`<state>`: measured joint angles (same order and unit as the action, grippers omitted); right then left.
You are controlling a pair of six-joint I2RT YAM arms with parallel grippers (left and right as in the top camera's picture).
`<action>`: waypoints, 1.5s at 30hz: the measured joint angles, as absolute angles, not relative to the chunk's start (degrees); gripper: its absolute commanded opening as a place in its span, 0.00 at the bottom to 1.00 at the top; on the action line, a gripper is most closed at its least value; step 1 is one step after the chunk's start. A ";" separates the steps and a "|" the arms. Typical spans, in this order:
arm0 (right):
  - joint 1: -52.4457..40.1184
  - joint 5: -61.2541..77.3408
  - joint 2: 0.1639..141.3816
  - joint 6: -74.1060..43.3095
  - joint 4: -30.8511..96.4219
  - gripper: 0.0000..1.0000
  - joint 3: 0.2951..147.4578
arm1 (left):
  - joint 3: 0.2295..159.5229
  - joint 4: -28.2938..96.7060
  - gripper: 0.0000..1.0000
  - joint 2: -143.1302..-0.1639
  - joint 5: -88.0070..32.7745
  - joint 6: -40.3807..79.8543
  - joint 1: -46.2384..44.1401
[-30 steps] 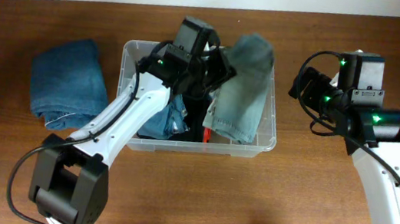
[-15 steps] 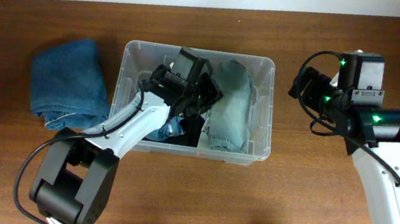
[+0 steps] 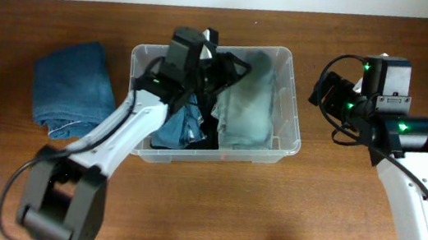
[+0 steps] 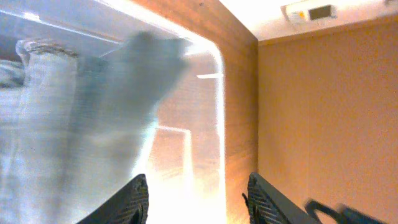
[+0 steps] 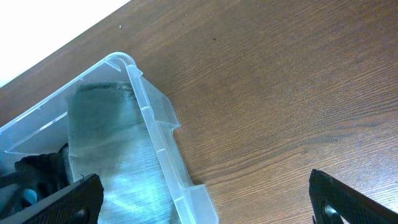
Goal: Pack container
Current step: 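Carry the light-wash jeans into the bin and release them, then move the left gripper to the dark blue jeans and grasp them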
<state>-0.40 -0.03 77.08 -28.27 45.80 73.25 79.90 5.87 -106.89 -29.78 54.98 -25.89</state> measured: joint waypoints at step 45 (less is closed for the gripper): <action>-0.40 -0.03 77.08 -28.27 45.78 0.98 73.30 | 82.04 40.53 0.87 -122.93 -43.62 5.67 38.37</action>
